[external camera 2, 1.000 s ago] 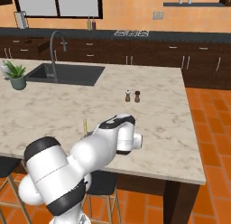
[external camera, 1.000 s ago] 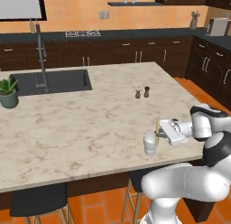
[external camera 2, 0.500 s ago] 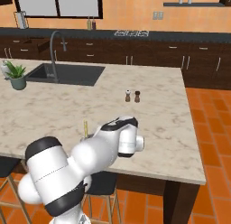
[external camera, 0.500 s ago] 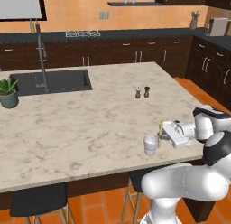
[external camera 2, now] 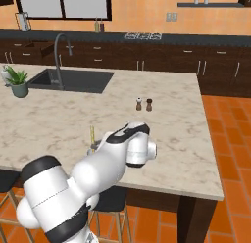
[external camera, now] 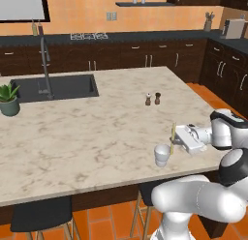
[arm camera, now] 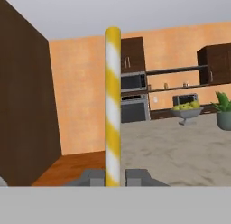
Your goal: Take a straw from the drawer in front and place it inside the glass cup on the dining counter.
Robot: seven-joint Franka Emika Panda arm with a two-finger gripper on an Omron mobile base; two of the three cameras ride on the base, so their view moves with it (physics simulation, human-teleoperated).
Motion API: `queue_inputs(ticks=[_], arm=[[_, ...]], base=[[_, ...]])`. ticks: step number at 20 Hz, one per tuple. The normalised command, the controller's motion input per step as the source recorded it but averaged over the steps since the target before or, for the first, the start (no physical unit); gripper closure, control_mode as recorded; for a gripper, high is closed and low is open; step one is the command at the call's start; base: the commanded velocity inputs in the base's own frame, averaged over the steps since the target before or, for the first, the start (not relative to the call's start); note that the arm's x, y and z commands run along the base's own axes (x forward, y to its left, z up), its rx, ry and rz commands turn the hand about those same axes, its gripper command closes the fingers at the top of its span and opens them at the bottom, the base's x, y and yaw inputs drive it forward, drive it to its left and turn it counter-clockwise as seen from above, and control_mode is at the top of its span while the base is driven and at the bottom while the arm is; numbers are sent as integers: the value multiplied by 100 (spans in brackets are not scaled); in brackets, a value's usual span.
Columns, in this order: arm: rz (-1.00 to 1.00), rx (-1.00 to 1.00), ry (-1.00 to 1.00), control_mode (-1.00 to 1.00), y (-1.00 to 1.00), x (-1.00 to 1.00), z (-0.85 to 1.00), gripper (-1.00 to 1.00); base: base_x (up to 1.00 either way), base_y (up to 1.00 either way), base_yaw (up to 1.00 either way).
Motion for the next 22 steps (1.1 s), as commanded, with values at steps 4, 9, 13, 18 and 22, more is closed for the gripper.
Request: queue_inputs(ticks=[4, 9, 13, 18, 22], arm=[[0, 0, 0, -100, 0, 24, -12, 100], [0, 0, 0, -100, 0, 27, -16, 100], [0, 0, 0, -100, 0, 23, -17, 100], [0, 0, 0, -100, -2, 16, -12, 100], [0, 0, 0, -100, 0, 17, 0, 100]], base=[[0, 0, 0], [0, 0, 0], [0, 0, 0], [0, 0, 0], [0, 0, 0]])
